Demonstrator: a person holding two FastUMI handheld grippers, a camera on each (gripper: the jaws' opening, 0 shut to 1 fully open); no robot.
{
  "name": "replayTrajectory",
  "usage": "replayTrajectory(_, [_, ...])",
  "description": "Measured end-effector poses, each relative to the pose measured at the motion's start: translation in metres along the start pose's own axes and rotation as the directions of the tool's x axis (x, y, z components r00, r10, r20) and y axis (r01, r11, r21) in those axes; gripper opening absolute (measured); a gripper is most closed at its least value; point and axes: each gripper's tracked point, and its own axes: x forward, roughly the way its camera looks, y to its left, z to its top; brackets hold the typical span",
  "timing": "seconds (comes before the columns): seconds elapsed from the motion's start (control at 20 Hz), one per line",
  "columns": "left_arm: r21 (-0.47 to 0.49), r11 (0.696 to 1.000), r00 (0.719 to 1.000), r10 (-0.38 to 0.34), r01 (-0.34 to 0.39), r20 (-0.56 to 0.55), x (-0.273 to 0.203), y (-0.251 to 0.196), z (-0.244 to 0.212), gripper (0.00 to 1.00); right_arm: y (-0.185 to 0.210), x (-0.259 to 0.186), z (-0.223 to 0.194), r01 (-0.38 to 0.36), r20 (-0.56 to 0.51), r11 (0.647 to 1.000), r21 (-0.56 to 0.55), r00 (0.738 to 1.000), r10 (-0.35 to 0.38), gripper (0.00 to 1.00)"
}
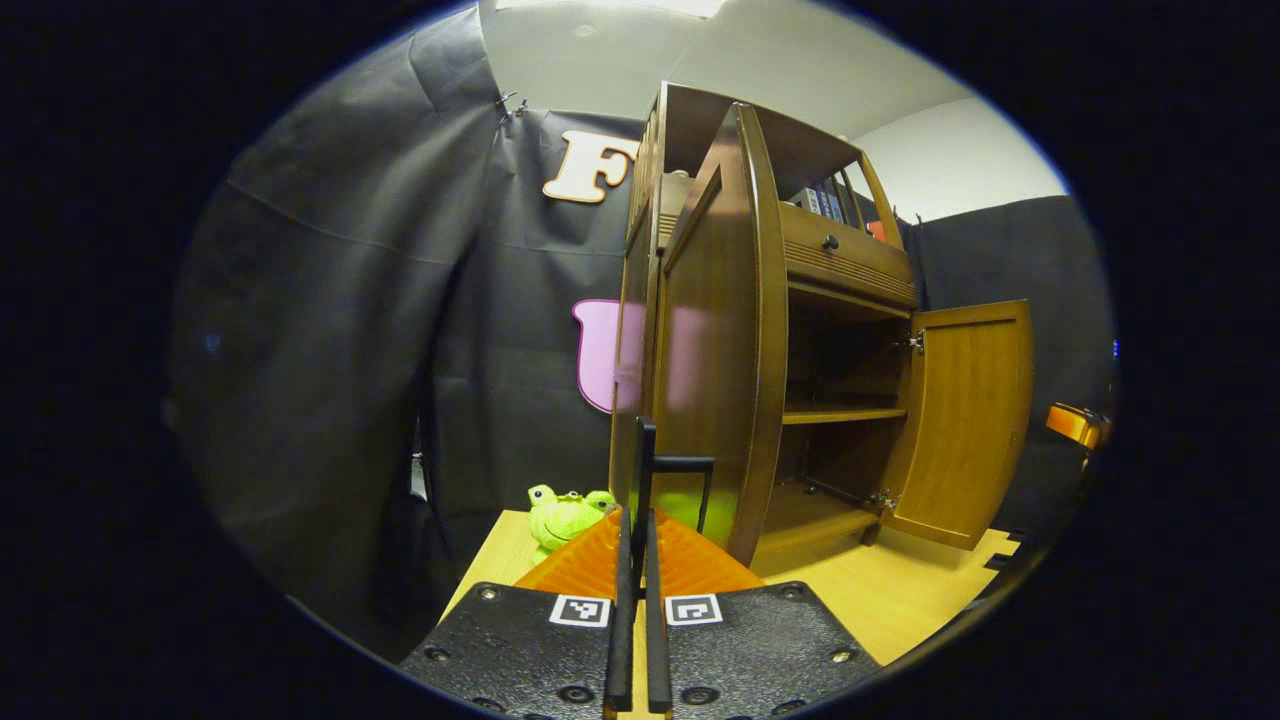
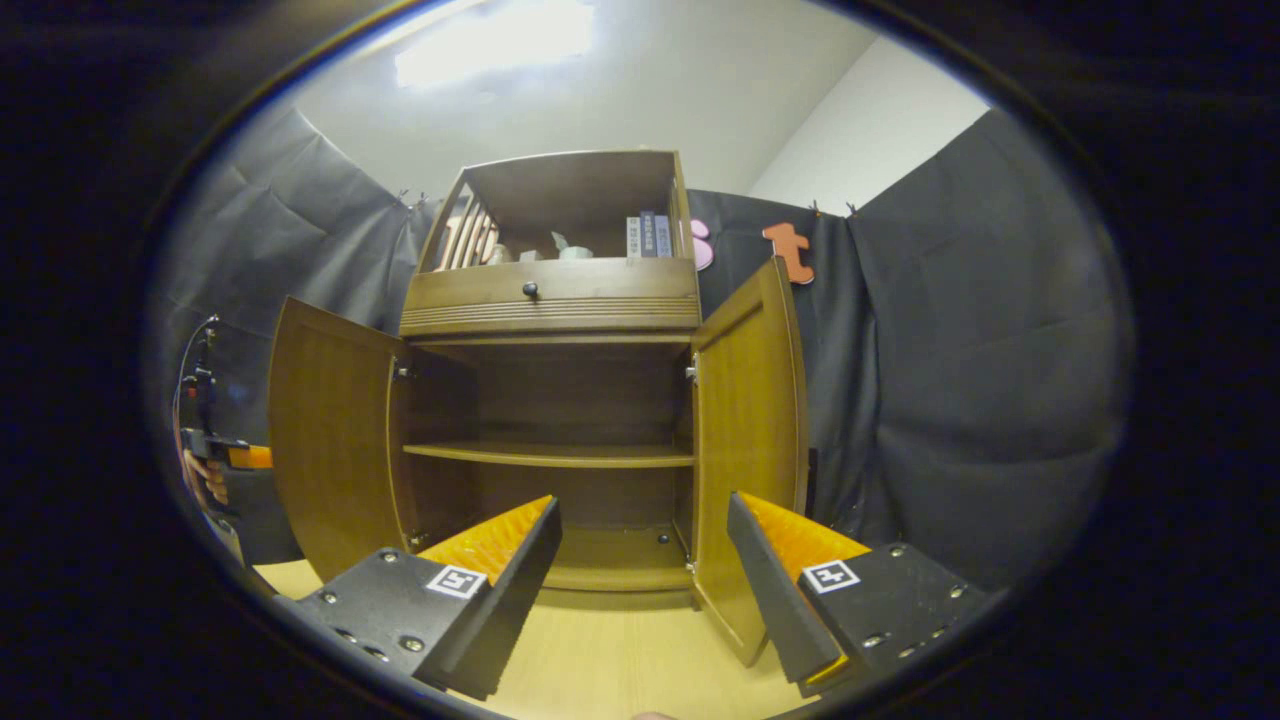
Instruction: Open the right door of the double-door shoe cabinet with the right hand, and open the left door with the left hand.
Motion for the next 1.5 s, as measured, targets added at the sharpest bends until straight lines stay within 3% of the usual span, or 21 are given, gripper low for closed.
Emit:
replayTrajectory(0.2, [0.000,1.000,1.000,0.003,-0.003,-0.023,-0.001,-0.001,-0.004,0.08,-0.008,0.002,-0.006,0.020,-0.017,1.000,0.009,1.000,-0.020,0.99])
replayTrajectory(0.3, [0.008,0.998,0.997,0.062,-0.062,-0.044,-0.004,0.005,-0.005,0.11,-0.007,0.000,-0.007,0.018,-0.022,1.000,0.013,1.000,-0.018,0.99])
replayTrajectory(0.45, [0.038,0.993,0.993,0.112,-0.110,-0.038,-0.020,0.005,0.004,0.43,-0.010,-0.002,-0.008,0.014,-0.023,1.000,0.005,1.000,-0.014,0.99])
replayTrajectory(0.55, [0.045,0.990,0.990,0.136,-0.135,-0.024,-0.025,0.004,0.011,0.48,-0.018,-0.005,-0.010,0.028,-0.026,1.000,0.004,0.999,-0.028,0.99])
replayTrajectory(0.8, [0.093,0.974,0.978,0.203,-0.207,0.051,-0.044,-0.003,0.037,0.74,-0.031,-0.010,-0.007,0.048,-0.029,0.998,0.030,0.998,-0.047,0.99])
replayTrajectory(1.0, [0.080,0.979,0.980,0.178,-0.185,0.089,-0.058,-0.032,0.055,0.99,-0.031,-0.015,0.001,0.030,-0.008,0.999,0.023,1.000,-0.030,0.99])
replayTrajectory(1.15, [0.093,0.983,0.983,0.145,-0.156,0.114,-0.058,-0.062,0.066,0.94,-0.025,-0.015,0.010,0.011,0.009,0.999,0.035,1.000,-0.012,0.99])
replayTrajectory(1.5, [0.110,0.985,0.986,0.118,-0.131,0.116,-0.031,-0.103,0.073,0.98,-0.008,-0.006,0.019,-0.012,0.037,1.000,-0.028,0.999,0.013,0.99])
